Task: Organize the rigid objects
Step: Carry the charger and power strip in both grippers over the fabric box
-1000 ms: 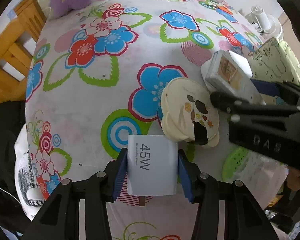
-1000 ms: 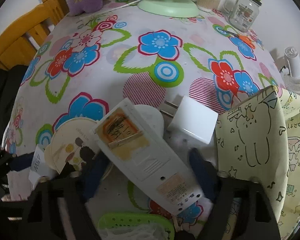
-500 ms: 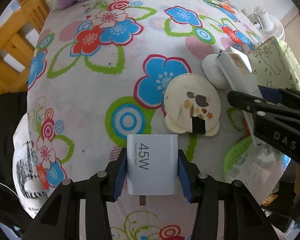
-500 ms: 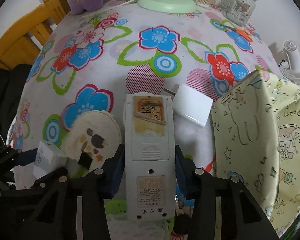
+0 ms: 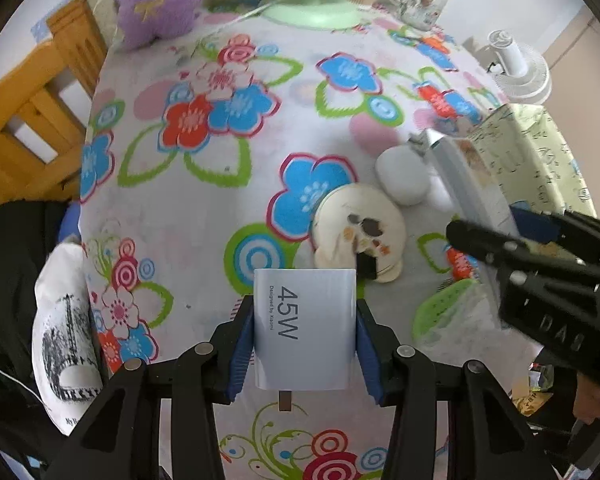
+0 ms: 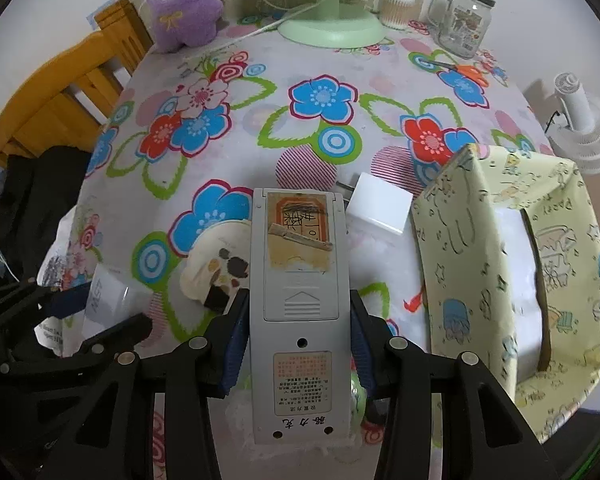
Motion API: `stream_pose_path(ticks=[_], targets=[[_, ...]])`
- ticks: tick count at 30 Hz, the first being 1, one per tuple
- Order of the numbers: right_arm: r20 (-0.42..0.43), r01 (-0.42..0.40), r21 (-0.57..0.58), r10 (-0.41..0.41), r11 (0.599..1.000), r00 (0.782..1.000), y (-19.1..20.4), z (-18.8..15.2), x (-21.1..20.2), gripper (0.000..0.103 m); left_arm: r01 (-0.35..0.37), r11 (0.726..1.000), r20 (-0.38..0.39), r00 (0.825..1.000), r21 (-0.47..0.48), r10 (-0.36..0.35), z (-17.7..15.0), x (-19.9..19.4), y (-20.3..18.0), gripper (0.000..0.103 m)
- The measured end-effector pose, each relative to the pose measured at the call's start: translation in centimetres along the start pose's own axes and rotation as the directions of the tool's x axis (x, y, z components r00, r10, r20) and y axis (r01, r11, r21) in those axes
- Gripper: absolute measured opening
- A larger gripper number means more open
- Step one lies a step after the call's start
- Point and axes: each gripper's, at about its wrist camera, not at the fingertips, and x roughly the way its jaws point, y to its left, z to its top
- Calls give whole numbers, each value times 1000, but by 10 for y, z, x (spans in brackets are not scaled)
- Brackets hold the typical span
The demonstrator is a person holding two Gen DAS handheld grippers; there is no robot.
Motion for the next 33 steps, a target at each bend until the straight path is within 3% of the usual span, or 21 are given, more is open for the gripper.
stream_pose_path(ticks=[15, 33], targets=[[48, -17, 30, 16, 999, 999, -13, -9, -48, 49, -1, 997, 107, 994, 78, -7, 20, -42, -41, 48], [69, -77, -96, 83, 992, 994, -60, 5, -81, 49, -64, 996, 167, 983, -60, 73, 30, -68, -92, 48]])
